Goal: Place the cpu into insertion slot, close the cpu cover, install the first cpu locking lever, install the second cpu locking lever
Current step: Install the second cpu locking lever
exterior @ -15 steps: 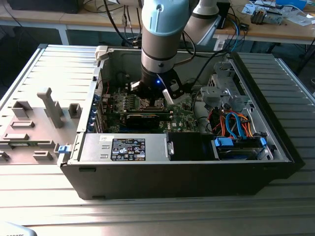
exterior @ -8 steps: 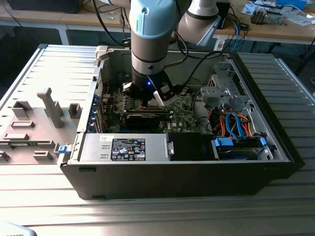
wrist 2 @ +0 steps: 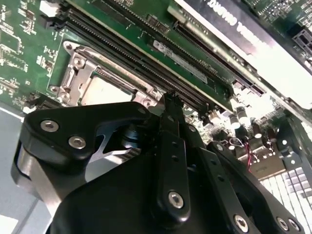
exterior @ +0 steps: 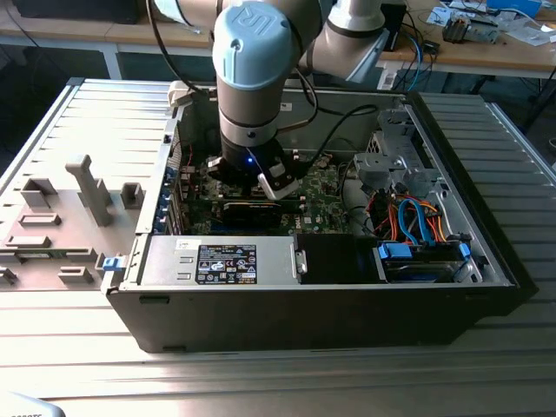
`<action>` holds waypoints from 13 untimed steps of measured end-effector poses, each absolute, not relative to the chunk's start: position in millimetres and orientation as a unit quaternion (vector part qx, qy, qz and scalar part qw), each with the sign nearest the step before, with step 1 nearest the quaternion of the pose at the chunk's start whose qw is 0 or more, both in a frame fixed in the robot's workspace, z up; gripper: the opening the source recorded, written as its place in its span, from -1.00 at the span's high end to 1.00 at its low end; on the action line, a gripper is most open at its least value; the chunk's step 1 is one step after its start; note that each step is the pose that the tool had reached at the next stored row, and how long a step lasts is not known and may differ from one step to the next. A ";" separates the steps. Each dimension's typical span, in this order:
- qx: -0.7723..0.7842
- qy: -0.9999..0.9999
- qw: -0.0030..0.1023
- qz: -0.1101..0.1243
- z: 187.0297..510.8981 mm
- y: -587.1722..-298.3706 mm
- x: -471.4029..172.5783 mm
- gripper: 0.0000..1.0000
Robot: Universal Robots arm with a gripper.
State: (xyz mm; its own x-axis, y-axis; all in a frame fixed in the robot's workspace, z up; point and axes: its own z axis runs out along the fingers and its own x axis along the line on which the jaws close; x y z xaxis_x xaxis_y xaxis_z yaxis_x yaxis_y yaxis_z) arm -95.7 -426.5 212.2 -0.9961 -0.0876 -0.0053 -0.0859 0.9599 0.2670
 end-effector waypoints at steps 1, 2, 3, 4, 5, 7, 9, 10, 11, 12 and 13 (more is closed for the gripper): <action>0.044 -0.990 0.003 -0.135 210.2 -426.5 -95.8 0.79; 0.044 -0.990 0.003 -0.135 209.4 -426.5 -95.9 0.79; 0.044 -0.990 0.003 -0.136 209.0 -426.5 -96.2 0.79; 0.045 -0.989 0.003 -0.138 208.2 -426.3 -97.0 0.79; 0.045 -0.989 0.003 -0.139 207.6 -425.9 -97.5 0.79; 0.045 -0.989 0.003 -0.139 206.0 -425.2 -98.0 0.79; 0.046 -0.989 0.003 -0.139 202.8 -424.6 -98.0 0.79; 0.046 -0.989 0.003 -0.139 201.2 -423.7 -98.2 0.79; 0.047 -0.989 0.003 -0.139 200.9 -421.2 -98.1 0.79; 0.048 -0.989 0.004 -0.139 200.8 -417.9 -98.1 0.79; 0.048 -0.989 0.004 -0.139 200.9 -415.5 -98.1 0.79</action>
State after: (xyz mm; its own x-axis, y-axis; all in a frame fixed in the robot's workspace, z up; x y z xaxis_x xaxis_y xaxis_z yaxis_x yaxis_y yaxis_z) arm -98.1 -415.5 200.9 -0.9953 -0.0966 -0.0061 -0.0946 0.9564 0.2762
